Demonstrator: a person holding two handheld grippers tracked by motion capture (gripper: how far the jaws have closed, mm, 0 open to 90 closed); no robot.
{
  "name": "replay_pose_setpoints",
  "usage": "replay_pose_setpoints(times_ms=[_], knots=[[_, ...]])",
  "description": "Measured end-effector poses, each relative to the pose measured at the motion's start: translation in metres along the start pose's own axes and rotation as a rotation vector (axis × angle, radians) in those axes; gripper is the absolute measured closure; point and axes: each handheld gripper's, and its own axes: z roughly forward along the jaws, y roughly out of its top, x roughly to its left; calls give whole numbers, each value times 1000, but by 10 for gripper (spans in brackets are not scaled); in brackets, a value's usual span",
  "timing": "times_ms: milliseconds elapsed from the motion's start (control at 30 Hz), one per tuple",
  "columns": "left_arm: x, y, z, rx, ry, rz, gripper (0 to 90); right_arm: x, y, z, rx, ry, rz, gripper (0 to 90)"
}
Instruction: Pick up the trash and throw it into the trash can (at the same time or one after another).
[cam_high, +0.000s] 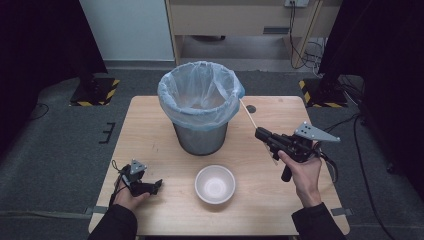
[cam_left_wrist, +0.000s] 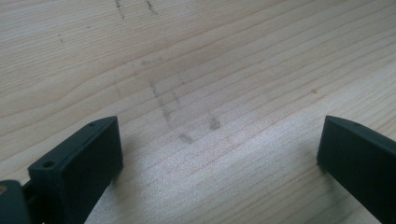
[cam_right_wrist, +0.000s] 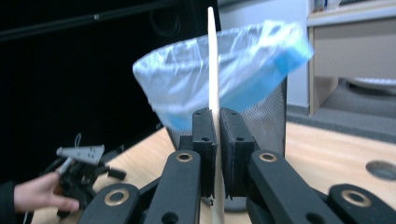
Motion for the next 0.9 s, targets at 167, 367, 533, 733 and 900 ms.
replay_pose_setpoints(times_ms=[167, 367, 533, 733, 900], knots=[[0, 0, 0, 0, 1, 0, 0, -2, 12, 2, -51, 0, 6, 857], [0, 0, 0, 0, 0, 0, 0, -2, 28, 11, -99, -4, 4, 857], [0, 0, 0, 0, 0, 0, 0, -2, 46, 24, -132, -3, -1, 857], [0, 0, 0, 0, 0, 0, 0, -1, 66, 38, -161, -12, -22, 857], [0, 0, 0, 0, 0, 0, 0, -1, 78, 47, -181, -14, -24, 857]])
